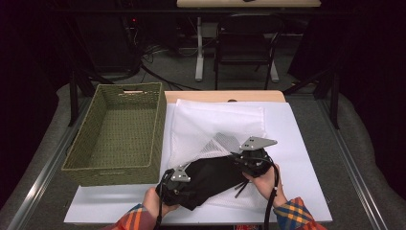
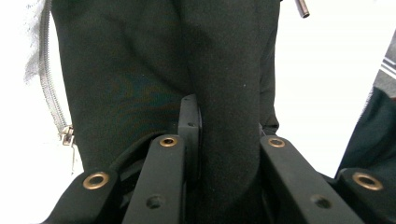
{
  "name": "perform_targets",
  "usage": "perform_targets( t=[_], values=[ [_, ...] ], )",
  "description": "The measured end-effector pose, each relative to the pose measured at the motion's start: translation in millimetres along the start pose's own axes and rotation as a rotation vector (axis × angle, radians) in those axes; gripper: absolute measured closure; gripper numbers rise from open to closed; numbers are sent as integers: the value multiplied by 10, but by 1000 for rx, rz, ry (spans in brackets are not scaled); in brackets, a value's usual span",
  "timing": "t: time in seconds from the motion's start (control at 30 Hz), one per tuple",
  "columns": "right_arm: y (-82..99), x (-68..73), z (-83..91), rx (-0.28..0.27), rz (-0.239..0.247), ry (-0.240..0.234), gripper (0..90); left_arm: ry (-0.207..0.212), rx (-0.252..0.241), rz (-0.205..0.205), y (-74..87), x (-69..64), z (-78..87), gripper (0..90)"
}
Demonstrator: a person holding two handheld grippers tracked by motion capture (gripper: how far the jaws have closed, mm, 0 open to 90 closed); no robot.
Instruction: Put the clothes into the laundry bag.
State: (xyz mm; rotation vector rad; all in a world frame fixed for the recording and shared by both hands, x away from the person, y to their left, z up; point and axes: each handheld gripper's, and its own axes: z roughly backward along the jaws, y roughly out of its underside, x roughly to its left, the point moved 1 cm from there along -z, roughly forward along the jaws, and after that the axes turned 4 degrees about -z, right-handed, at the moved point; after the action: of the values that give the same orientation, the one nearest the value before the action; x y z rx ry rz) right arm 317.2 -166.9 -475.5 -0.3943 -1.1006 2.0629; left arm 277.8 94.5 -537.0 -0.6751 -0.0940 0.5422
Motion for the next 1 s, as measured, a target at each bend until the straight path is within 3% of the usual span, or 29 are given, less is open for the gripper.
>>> perform_targets(
  t=[0.33,0.47,0.57,0.8,0.83,1.0],
  values=[
    [-4,-13,17,-7,0,6,888,51,-58,43,-53,-25,52,801],
    [-10,-7,21,-8,1,4,888,45,-68,51,-77,-35,52,805],
    [-13,-3,16,-5,5,1,888,74,-69,58,-105,-33,48,805],
    [-8,1,-2,2,2,-3,888,77,-77,59,-147,-38,29,807],
    [-10,1,-2,2,6,-3,888,61,-77,59,-154,-42,26,807],
    [-11,1,-6,1,3,-5,888,73,-90,62,-202,-28,8,807]
  ],
)
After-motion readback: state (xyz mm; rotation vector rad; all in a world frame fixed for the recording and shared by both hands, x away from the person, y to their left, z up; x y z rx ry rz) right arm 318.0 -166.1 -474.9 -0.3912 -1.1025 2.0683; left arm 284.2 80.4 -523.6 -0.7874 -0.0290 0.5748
